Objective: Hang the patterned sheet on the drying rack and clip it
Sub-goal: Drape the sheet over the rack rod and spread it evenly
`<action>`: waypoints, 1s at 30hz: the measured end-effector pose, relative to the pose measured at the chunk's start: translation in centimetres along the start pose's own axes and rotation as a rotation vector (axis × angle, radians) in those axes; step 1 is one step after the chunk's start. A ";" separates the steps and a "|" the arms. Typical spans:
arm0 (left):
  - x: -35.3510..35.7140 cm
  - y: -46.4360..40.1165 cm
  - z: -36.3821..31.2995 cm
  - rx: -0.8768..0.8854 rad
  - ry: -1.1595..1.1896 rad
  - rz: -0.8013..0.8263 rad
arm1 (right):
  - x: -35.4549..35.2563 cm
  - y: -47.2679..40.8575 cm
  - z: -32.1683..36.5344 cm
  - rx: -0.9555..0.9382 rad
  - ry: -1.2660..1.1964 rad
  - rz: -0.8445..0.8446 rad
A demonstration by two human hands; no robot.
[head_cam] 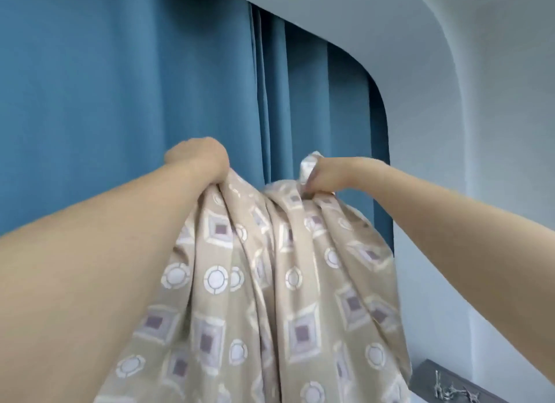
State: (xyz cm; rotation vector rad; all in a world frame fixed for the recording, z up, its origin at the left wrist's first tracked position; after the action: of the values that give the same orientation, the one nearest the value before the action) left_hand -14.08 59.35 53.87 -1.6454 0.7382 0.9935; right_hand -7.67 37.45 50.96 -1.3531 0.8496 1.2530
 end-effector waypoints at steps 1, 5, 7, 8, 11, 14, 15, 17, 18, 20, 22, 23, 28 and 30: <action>2.8 0.8 0.0 0.039 -0.213 0.224 | 1.4 1.3 -0.3 0.040 0.096 0.068; 7.2 5.2 -1.5 0.221 -0.328 0.586 | 4.5 7.1 -1.1 -0.021 -0.329 0.423; 6.7 6.5 -2.3 0.303 -0.249 0.568 | 4.3 8.5 -0.6 -0.158 -0.379 0.523; 6.4 6.9 -2.2 0.308 -0.197 0.567 | 4.1 8.7 -0.2 -0.208 -0.350 0.554; 5.0 7.7 -1.1 0.251 -0.003 0.581 | 3.3 8.3 0.8 -0.204 -0.209 0.555; 3.6 9.5 -0.4 0.270 0.054 0.570 | 1.4 7.1 1.0 -0.107 -0.051 0.501; 3.2 10.2 -0.2 0.283 0.071 0.555 | 0.3 6.2 0.5 -0.048 0.015 0.410; 2.6 11.4 0.6 0.304 0.055 0.490 | -1.7 5.1 0.4 0.060 0.220 0.209; 2.5 12.0 1.2 0.315 0.024 0.461 | -1.9 5.1 1.2 0.064 0.329 0.139; 2.3 13.1 2.4 0.336 -0.053 0.401 | -1.0 4.9 3.8 -0.013 0.409 0.054; 1.6 14.2 4.2 0.332 -0.104 0.331 | 0.4 5.4 7.6 -0.117 0.339 0.041; 1.2 14.8 5.3 0.322 -0.113 0.306 | 1.1 5.9 9.5 -0.165 0.289 0.060; -0.6 16.7 11.7 0.295 -0.177 0.137 | 3.7 11.1 19.4 -0.379 -0.063 0.148; -1.5 17.7 14.8 0.288 -0.226 0.064 | 4.0 13.1 23.0 -0.435 -0.179 0.162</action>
State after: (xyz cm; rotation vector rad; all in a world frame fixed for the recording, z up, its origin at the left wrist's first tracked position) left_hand -33.46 68.60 45.35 -1.2459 0.7457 1.0462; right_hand -24.38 57.92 46.56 -1.5001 0.5885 1.7305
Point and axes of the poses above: each hand's wrist, its own y-axis away from the middle knuckle, its own x-axis out of the palm, z = x × y, the point moved 6 cm from there along -y, towards the middle knuckle, and after that the axes turned 3 degrees about z, right-handed, at the moved point
